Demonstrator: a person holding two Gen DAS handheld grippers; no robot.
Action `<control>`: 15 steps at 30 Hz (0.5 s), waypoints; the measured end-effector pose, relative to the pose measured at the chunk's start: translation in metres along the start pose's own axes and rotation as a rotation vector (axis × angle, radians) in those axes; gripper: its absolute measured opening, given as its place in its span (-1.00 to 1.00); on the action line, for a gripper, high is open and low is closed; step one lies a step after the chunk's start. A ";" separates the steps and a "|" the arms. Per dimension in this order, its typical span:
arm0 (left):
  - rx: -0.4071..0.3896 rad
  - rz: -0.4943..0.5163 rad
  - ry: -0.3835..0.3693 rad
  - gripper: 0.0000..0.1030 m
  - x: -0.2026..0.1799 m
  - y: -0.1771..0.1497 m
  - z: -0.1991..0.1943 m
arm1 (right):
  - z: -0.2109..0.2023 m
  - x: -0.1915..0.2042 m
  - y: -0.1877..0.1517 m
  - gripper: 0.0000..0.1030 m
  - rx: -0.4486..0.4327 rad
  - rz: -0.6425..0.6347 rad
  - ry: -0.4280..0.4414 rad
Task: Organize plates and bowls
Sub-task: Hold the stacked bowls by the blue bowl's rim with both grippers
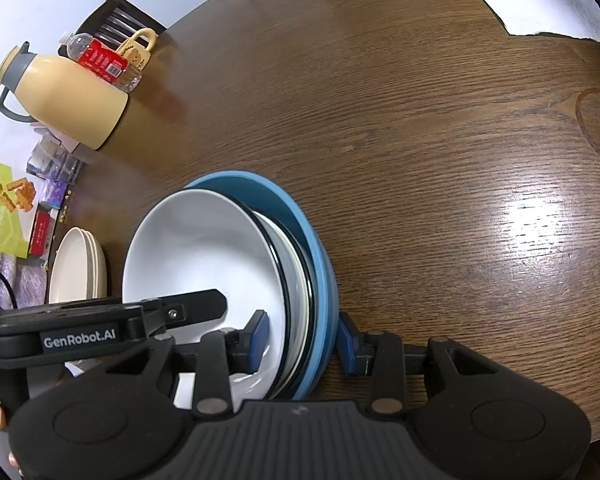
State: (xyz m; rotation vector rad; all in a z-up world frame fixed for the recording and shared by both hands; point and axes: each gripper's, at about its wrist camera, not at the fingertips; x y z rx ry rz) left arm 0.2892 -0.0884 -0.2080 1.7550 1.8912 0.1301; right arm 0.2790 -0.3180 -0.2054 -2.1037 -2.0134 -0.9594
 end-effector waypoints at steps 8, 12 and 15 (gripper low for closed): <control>-0.010 0.004 0.007 -0.07 0.000 0.001 -0.004 | -0.001 0.005 0.001 -0.33 -0.004 -0.009 -0.006; -0.012 -0.001 0.012 -0.07 0.002 0.001 -0.006 | 0.000 0.008 0.001 -0.33 -0.003 -0.008 -0.009; -0.013 -0.005 0.014 -0.07 0.003 0.001 -0.007 | 0.000 0.010 0.001 -0.34 -0.003 -0.011 -0.013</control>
Point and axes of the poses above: each gripper's, at about its wrist camera, not at the fingertips, and z roughly the way its jaws point, x to its left, y to its top, and after that the axes turned 10 degrees about -x, right-handed
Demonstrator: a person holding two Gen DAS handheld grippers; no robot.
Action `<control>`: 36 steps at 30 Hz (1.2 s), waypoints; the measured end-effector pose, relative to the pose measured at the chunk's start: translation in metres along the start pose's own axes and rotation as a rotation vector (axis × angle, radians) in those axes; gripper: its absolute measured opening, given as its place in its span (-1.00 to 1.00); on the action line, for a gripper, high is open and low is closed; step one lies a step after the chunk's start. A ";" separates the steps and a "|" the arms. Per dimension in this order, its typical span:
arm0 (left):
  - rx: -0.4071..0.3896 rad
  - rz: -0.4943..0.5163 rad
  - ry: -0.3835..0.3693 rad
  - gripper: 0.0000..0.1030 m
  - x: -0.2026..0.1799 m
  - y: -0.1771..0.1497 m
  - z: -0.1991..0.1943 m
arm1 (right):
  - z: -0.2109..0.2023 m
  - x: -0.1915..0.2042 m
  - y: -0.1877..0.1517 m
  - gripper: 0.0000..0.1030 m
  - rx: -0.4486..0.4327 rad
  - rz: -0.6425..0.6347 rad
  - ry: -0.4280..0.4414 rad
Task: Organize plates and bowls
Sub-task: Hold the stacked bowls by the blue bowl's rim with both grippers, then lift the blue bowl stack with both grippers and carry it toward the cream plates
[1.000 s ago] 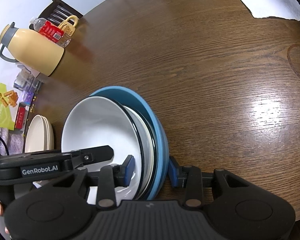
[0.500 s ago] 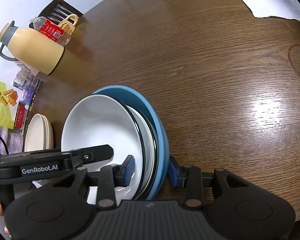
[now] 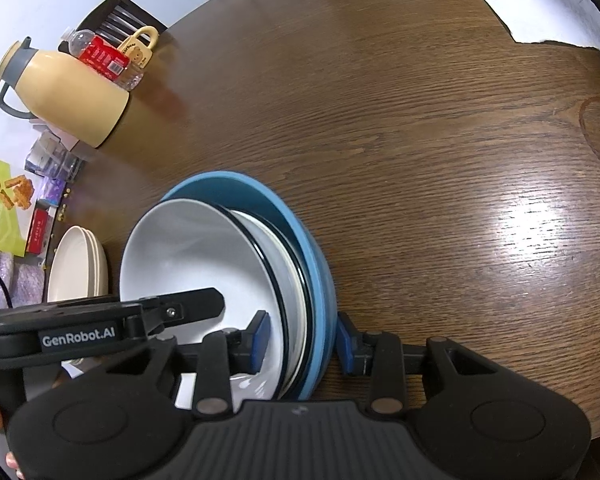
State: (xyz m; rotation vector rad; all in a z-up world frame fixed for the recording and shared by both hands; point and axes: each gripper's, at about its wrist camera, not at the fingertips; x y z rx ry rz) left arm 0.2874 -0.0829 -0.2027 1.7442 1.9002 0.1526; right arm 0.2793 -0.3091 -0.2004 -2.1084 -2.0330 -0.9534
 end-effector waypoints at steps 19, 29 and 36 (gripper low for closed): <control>-0.047 -0.039 0.010 -0.07 0.026 0.007 -0.028 | -0.007 0.028 0.004 -0.33 -0.011 -0.042 0.012; -0.099 -0.086 0.039 -0.07 0.059 0.010 -0.059 | -0.001 0.075 0.011 -0.33 -0.006 -0.102 0.040; -0.136 -0.134 0.064 -0.07 0.087 0.012 -0.081 | 0.009 0.114 0.017 -0.33 0.006 -0.157 0.064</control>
Point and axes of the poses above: each gripper's, at about its wrist camera, not at the fingertips, and z roughly the way its jaws point, x to its left, y to its top, and after that the axes turned 10 degrees about -x, right-handed
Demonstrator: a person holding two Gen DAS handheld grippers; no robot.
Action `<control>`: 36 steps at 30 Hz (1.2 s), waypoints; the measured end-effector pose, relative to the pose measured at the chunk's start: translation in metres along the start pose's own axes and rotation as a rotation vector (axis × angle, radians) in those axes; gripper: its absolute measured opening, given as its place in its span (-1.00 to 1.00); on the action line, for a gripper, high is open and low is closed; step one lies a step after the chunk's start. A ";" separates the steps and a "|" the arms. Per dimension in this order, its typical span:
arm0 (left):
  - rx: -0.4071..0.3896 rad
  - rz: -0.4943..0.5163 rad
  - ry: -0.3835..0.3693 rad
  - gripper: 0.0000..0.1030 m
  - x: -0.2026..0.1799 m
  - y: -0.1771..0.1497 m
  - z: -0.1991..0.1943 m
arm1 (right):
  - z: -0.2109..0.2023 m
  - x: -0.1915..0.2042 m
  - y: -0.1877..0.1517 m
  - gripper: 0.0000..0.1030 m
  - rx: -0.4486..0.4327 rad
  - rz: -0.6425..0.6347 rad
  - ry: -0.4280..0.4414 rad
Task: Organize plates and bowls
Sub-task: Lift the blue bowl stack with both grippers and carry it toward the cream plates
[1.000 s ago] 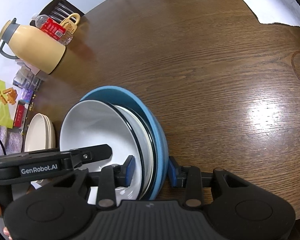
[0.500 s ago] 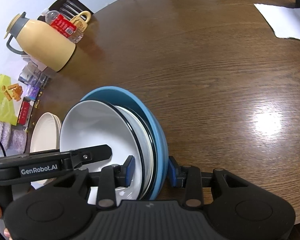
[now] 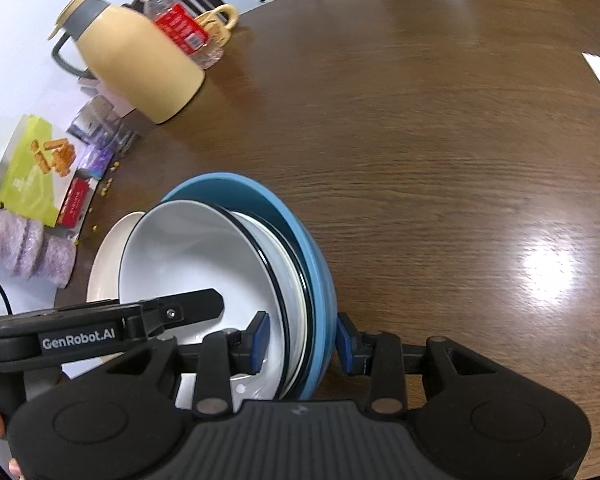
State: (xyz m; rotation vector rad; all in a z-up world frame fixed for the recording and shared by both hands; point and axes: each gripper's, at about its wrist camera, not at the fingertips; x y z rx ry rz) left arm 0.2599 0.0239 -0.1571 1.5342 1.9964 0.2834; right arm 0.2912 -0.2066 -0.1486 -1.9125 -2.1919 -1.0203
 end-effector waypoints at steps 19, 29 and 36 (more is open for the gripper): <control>-0.078 -0.121 0.058 -0.07 0.066 0.015 -0.038 | 0.036 0.077 0.023 -0.33 0.041 -0.124 0.056; -0.100 -0.173 0.085 -0.07 0.096 0.018 -0.051 | 0.056 0.110 0.028 -0.33 0.067 -0.173 0.081; -0.109 -0.204 0.101 -0.07 0.116 0.020 -0.057 | 0.070 0.131 0.030 -0.33 0.085 -0.201 0.094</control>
Point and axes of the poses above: each gripper's, at about its wrist camera, not at the fingertips, and z roughly the way its jaws point, x to its left, y to its top, and after that the axes turned 10 degrees about -x, right-handed
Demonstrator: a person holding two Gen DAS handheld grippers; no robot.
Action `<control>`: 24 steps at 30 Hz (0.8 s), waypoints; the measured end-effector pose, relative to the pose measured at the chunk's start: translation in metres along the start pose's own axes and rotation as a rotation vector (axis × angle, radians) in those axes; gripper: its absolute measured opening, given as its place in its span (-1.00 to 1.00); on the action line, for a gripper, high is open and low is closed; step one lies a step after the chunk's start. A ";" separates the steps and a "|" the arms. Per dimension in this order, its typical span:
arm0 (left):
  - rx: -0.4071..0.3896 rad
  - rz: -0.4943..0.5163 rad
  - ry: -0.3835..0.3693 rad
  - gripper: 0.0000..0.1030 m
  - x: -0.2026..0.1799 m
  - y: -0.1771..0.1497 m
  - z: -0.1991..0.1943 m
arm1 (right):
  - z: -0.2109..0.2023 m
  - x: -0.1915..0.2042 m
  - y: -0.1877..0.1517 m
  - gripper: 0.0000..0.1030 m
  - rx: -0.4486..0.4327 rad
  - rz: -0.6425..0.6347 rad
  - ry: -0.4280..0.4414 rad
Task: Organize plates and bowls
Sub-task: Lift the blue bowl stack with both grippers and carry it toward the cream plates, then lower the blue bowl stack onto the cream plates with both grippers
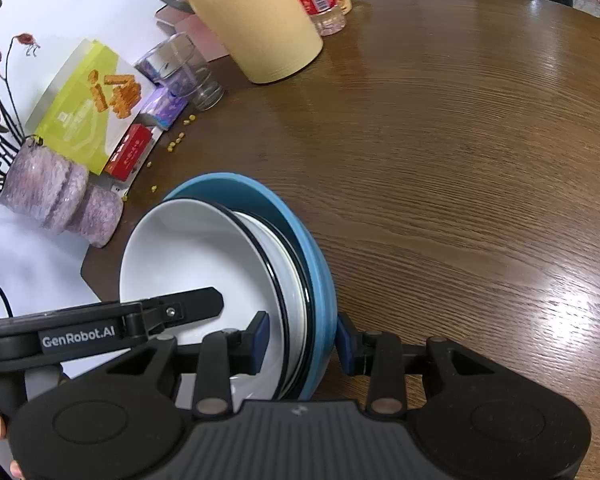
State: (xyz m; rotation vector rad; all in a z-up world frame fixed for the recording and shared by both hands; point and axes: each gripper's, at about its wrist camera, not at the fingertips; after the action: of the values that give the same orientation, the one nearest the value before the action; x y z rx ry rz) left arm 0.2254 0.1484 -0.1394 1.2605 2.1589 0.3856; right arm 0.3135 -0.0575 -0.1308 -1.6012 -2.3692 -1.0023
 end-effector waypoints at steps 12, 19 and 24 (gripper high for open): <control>-0.001 -0.045 0.024 -0.07 0.036 0.007 -0.005 | 0.026 0.029 0.005 -0.33 0.033 -0.032 0.021; 0.011 -0.058 0.031 -0.07 0.053 0.012 -0.004 | 0.040 0.041 0.006 -0.33 0.051 -0.034 0.024; 0.022 -0.064 0.032 -0.07 0.063 0.015 -0.003 | 0.049 0.048 0.007 -0.33 0.061 -0.032 0.021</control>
State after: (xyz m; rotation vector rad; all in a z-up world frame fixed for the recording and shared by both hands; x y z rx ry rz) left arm 0.2107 0.2103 -0.1520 1.2011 2.2306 0.3589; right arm 0.3114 0.0106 -0.1447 -1.5281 -2.3950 -0.9379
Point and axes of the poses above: each gripper's, at about its wrist camera, not at the fingertips, and z roughly the way its jaws point, x to its left, y to its top, and after that the axes turned 10 degrees about -x, right-handed
